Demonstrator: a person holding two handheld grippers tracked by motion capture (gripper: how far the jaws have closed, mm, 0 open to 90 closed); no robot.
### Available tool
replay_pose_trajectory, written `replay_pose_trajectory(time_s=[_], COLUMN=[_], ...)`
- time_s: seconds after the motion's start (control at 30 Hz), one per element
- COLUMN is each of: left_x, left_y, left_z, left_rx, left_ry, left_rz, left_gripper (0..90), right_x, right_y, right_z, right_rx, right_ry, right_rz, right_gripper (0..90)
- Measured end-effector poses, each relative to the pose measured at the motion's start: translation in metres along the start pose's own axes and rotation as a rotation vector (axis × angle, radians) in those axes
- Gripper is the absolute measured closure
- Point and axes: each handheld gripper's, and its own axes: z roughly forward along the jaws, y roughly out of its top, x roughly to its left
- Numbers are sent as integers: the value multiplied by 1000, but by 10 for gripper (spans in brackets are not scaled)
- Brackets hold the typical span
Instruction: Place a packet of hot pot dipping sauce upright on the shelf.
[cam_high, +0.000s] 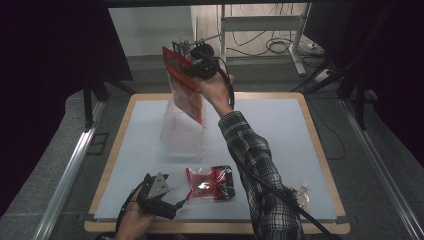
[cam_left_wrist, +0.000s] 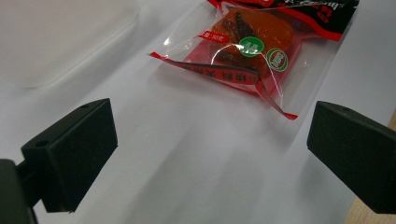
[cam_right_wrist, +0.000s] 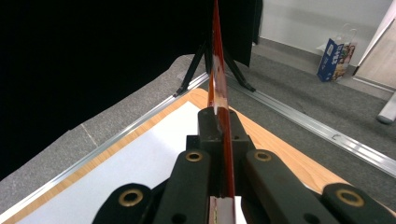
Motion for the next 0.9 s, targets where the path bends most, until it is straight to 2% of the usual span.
replay_pose_trajectory(time_s=[0.07,0.17,0.3,0.33,0.43,0.5,0.57,0.7,0.73,0.77,0.8,0.9], left_x=[0,0,-1,-1,-2,-2,-1,-1,-1,-1,-2,-2], left_y=[0,0,0,0,0,1,0,0,0,0,0,1], left_z=[0,0,0,0,1,1,1,1,1,1,1,1], left_rx=[-1,0,-1,0,2,1,6,8,9,11,11,9], left_ry=[0,0,0,-1,0,1,2,1,1,2,1,-1], left_rz=[1,1,1,1,4,5,7,7,8,9,10,10], left_gripper=[15,15,15,15,15,15,15,15,15,15,15,16], right_x=[2,4,8,5,2,1,-2,-9,-10,-9,-9,-11], right_y=[-3,-4,-8,-12,-18,-25,-32,-41,-42,-45,-45,-53], right_z=[10,14,19,21,23,28,32,32,31,31,31,34], right_rx=[-1,0,6,4,1,22,30,26,34,62,62,117], right_ry=[7,15,-4,7,17,-1,2,-4,-9,-46,-46,-107], right_rz=[16,23,2,30,56,43,52,59,50,2,2,-57], right_gripper=[889,888,888,888,888,887,887,887,887,886,886,886])
